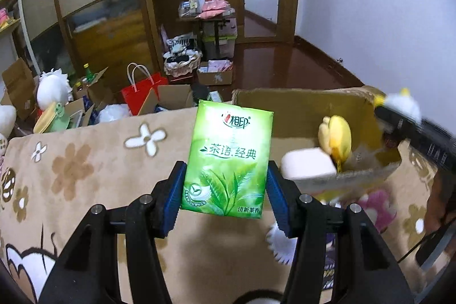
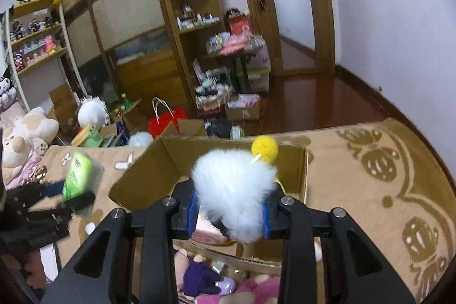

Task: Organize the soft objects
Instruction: 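Lift both items into the cardboard box and open both tools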

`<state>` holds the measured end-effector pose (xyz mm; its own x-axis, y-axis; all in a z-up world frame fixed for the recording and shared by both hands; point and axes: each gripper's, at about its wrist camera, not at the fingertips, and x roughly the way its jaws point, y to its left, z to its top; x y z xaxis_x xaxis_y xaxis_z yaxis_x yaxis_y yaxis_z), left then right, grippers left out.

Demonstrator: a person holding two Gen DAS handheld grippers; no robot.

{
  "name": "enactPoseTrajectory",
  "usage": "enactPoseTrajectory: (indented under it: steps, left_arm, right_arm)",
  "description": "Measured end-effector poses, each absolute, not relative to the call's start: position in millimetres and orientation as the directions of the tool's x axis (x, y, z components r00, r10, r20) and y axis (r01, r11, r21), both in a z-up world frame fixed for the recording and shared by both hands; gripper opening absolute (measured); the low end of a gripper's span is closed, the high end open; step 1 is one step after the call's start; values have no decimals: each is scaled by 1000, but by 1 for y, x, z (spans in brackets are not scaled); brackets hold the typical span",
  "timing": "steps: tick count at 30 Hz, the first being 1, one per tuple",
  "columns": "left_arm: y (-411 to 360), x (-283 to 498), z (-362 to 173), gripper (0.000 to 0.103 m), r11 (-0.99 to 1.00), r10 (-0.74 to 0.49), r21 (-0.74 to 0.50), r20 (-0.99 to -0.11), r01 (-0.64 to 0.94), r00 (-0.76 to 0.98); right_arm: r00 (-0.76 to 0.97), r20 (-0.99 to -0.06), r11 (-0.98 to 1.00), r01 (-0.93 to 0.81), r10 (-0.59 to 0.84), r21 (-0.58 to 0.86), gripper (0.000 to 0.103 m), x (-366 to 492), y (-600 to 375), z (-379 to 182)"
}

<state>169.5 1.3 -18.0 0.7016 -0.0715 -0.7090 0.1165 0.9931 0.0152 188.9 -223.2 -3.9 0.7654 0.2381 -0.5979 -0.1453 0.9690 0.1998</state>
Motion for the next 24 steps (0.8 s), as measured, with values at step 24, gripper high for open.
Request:
enactPoseTrajectory:
  steps: [24]
  left_arm:
    - [-49, 199, -34, 58, 983, -107, 22, -747, 185, 657]
  right_arm:
    - [708, -650, 956, -134, 276, 260, 56, 193, -234, -29]
